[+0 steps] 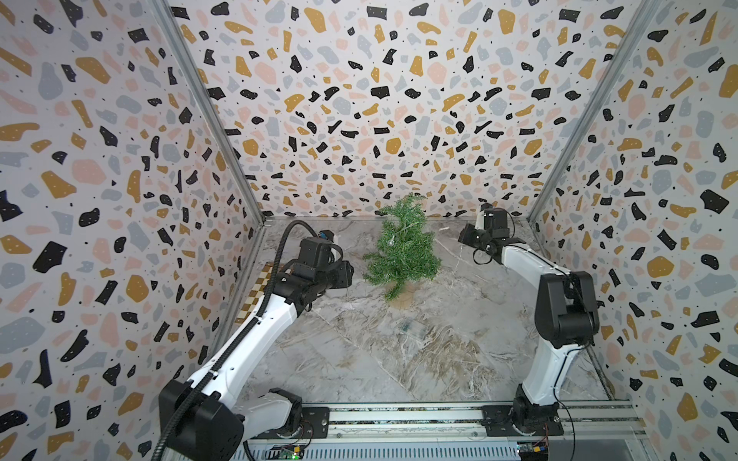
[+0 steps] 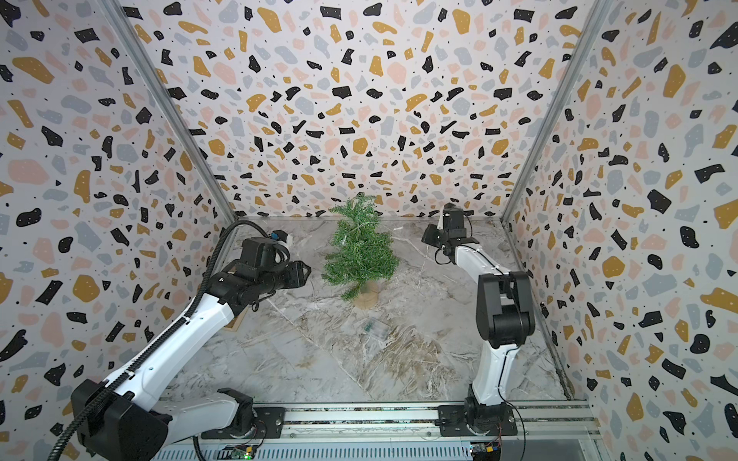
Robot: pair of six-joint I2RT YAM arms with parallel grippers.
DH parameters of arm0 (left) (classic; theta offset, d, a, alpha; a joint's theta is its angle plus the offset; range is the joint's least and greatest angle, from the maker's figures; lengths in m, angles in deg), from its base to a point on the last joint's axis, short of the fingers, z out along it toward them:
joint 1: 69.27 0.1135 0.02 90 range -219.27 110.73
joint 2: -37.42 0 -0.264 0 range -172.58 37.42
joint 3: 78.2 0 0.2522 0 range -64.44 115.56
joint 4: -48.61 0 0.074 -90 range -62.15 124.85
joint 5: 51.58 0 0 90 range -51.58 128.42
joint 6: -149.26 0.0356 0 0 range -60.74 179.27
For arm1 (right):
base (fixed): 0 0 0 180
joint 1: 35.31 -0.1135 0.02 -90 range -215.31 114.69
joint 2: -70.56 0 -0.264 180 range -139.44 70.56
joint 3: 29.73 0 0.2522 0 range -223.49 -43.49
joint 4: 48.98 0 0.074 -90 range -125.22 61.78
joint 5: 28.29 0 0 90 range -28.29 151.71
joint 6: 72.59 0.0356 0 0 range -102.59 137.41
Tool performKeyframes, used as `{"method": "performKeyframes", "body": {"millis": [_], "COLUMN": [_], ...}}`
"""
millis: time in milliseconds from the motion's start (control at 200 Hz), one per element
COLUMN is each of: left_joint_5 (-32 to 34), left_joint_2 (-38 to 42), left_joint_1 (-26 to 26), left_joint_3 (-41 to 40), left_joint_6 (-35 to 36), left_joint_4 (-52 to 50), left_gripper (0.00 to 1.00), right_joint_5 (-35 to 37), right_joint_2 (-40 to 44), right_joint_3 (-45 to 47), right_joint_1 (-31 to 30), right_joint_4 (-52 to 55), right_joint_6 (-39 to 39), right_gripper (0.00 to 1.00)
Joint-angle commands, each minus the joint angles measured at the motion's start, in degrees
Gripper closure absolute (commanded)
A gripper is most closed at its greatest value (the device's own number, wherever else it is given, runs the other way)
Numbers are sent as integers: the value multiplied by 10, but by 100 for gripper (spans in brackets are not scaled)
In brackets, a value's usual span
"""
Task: Wrap string light around the christmas tree
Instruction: Wrap the light string around the Christmas tree.
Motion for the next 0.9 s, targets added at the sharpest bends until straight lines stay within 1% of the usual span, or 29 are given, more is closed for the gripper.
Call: {"method": "performKeyframes", "body": {"millis": [0, 100, 285, 380, 486, 581, 706, 806, 896], "left_joint_5": [8, 3, -30, -54, -63, -58, -71, -77, -76], "left_joint_2": [20, 35, 63, 69, 74, 73, 58, 33, -4], "left_joint_1": [-1, -2, -3, -20, -70, -129, -191, -238, -262], "left_joint_3": [27, 34, 54, 70, 72, 67, 64, 72, 103], "left_joint_6": [27, 31, 45, 71, 110, 152, 179, 210, 229], "left_joint_4": [-16, -18, -17, -15, 4, 28, 70, 115, 137], "left_gripper": [49, 49, 49, 49, 48, 45, 44, 40, 38], "right_joint_5": [-10, 7, 24, 24, 29, 41, 33, 32, 30], "right_joint_2": [88, 145, 227, 256, 289, 317, 347, 372, 393], "right_joint_3": [21, 29, 3, -19, -33, -35, -42, -45, -50], "right_joint_1": [-5, -5, -5, -11, -29, -51, -70, -89, -100], "right_joint_4": [-24, -9, 17, 33, 40, 41, 52, 52, 53], "right_joint_6": [22, 18, 4, 0, -6, -13, -15, -22, -27], "right_gripper": [100, 100, 100, 100, 100, 100, 100, 100, 100]}}
